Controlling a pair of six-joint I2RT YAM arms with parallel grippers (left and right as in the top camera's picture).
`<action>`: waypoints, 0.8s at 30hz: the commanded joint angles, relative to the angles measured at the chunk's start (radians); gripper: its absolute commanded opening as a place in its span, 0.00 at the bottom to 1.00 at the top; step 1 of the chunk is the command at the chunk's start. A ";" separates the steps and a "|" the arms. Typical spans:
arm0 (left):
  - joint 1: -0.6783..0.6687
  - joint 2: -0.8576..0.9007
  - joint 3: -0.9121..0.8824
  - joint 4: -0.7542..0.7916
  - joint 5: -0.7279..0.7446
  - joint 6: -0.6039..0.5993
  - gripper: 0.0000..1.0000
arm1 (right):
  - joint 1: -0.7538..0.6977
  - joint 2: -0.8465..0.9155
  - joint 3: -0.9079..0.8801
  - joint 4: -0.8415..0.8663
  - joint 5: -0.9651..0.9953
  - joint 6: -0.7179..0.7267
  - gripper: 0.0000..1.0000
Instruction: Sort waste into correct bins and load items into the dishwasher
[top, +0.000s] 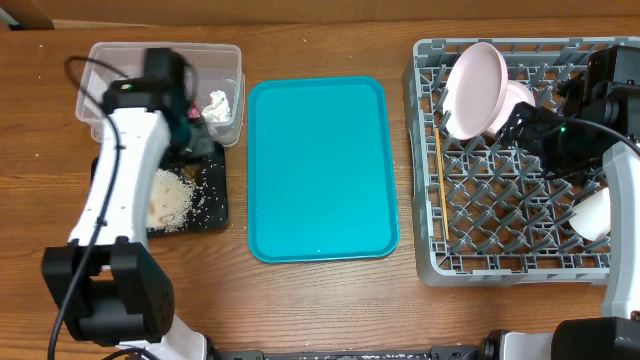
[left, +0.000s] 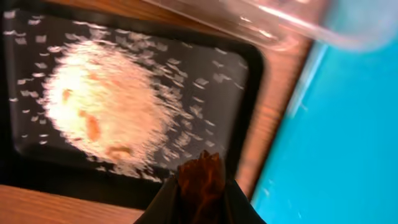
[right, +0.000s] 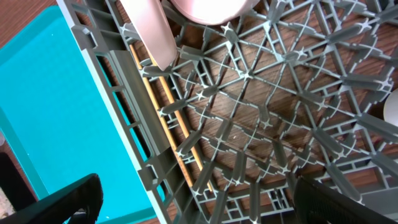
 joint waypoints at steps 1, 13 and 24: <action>0.065 0.031 -0.058 0.066 0.020 -0.047 0.04 | -0.001 0.001 0.000 0.003 -0.002 -0.006 1.00; 0.072 0.114 -0.211 0.234 -0.032 -0.047 0.12 | -0.001 0.001 0.000 0.000 -0.002 -0.006 1.00; 0.072 0.114 -0.211 0.238 -0.046 -0.042 0.33 | -0.001 0.001 0.000 0.000 -0.002 -0.006 1.00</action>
